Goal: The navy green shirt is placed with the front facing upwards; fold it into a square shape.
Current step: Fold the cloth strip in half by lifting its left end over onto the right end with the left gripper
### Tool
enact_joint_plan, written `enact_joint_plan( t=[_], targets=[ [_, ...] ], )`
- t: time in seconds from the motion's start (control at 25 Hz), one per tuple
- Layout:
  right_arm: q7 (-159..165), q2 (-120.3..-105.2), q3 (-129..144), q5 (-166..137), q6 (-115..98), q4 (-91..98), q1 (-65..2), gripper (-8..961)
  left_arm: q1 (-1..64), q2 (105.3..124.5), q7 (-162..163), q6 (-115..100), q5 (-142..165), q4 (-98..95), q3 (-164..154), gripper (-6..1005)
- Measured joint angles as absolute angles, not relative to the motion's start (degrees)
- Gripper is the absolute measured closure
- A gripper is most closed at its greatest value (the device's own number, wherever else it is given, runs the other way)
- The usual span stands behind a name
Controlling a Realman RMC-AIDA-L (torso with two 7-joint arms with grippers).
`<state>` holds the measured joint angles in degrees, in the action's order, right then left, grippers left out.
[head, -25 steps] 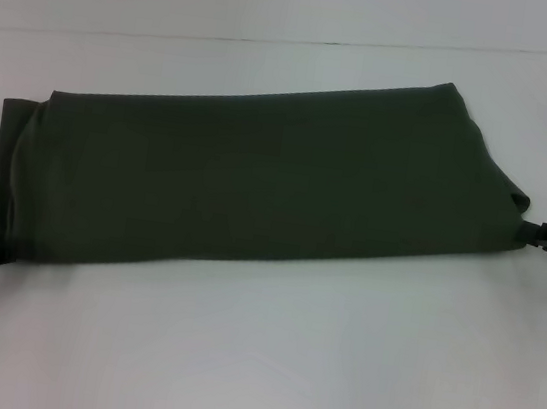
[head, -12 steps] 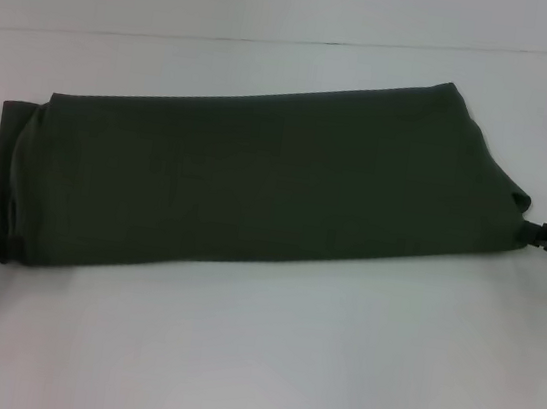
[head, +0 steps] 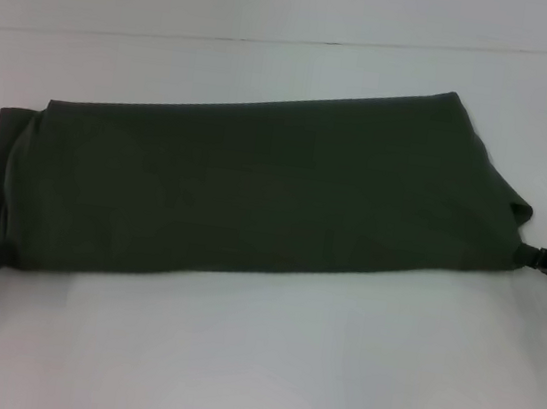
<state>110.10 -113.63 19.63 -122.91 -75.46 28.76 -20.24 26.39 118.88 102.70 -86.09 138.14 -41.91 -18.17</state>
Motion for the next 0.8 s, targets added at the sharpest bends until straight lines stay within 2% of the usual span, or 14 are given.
enact_joint_plan(
  t=[0.8],
  targets=[
    [97.7, -115.08, 8.8, -122.9, -88.4, 28.3, -9.6, 947, 19.8, 119.20, 97.1, -99.9, 138.4, -42.9, -10.0, 991]
  ],
)
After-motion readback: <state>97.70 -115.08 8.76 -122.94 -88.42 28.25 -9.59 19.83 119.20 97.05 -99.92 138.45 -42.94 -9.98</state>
